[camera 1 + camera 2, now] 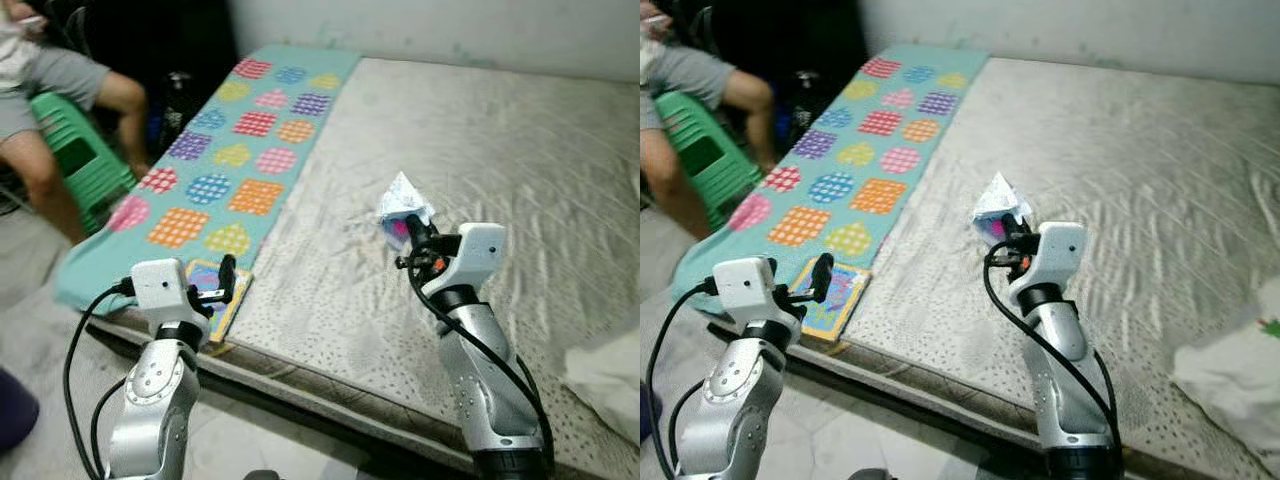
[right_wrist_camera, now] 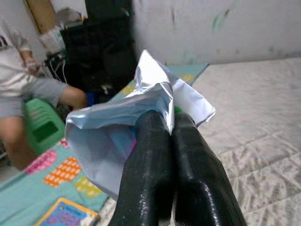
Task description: Clean up the room
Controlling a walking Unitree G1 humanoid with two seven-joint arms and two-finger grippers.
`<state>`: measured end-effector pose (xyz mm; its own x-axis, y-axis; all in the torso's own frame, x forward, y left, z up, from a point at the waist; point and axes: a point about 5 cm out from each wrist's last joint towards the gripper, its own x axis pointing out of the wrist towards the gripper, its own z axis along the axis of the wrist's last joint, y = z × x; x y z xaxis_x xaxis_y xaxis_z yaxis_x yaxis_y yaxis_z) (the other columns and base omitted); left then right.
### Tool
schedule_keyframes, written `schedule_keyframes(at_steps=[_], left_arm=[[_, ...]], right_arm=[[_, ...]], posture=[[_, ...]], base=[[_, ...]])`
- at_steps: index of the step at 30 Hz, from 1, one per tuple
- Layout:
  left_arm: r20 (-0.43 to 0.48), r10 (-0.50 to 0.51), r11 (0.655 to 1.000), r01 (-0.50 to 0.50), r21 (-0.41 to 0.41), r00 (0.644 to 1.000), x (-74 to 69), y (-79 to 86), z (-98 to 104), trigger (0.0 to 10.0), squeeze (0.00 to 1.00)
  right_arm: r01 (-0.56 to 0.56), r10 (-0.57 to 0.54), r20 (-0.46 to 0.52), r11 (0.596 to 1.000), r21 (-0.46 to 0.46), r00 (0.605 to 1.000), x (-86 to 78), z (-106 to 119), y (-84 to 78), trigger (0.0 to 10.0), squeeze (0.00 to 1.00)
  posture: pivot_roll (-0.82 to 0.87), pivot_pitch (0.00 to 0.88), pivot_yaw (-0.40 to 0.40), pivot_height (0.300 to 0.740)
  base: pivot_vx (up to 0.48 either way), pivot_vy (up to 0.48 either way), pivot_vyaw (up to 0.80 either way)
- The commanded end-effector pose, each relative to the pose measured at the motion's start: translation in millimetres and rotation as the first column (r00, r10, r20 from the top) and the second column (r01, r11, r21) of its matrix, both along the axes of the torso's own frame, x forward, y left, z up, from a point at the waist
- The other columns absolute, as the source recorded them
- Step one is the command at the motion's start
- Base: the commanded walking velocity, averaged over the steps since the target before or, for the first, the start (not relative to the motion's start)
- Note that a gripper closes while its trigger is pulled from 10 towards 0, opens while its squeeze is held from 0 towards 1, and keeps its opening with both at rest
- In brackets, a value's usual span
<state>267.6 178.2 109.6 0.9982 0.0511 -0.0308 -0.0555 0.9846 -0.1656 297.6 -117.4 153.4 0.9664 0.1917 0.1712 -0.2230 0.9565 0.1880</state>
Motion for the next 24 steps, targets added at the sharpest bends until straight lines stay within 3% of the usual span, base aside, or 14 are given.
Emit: schedule_keyframes(at_steps=[1, 11, 16, 24], left_arm=[[0.001, -0.030, 1.000, 0.030, -0.008, 1.000, 2.0, -8.2, -2, 10.0, 0.00], [0.002, -0.040, 0.999, 0.040, -0.019, 0.999, 17.8, -14.4, -9, 10.0, 0.00], [0.010, -0.046, 0.999, 0.046, -0.019, 0.999, 24.4, -12.2, -11, 10.0, 0.00], [0.038, -0.066, 0.997, 0.067, -0.036, 0.997, 29.9, -17.5, -9, 10.0, 0.00]], right_arm=[[0.044, -0.044, -0.022, 0.999, -0.015, 0.999, -1.1, -9, -12.4, 10.0, 0.00], [0.126, -0.136, -0.129, 0.988, -0.085, 0.982, 0.1, -42, -28.2, 10.0, 0.00], [0.167, -0.181, -0.163, 0.981, -0.094, 0.970, -4.9, -53, -40.1, 10.0, 0.00], [0.157, -0.174, -0.176, 0.981, -0.110, 0.969, -3.8, -59, -40.5, 10.0, 0.00]], posture=[[-0.16, 0.030, 0.087, 0.740], [-0.20, 0.000, 0.103, 0.740], [-0.21, 0.000, 0.112, 0.740], [-0.21, 0.000, 0.106, 0.740]], base=[[0.000, 0.000, 0.00], [0.000, 0.000, 0.00], [0.000, 0.000, -0.79], [0.000, 0.000, -0.80]])
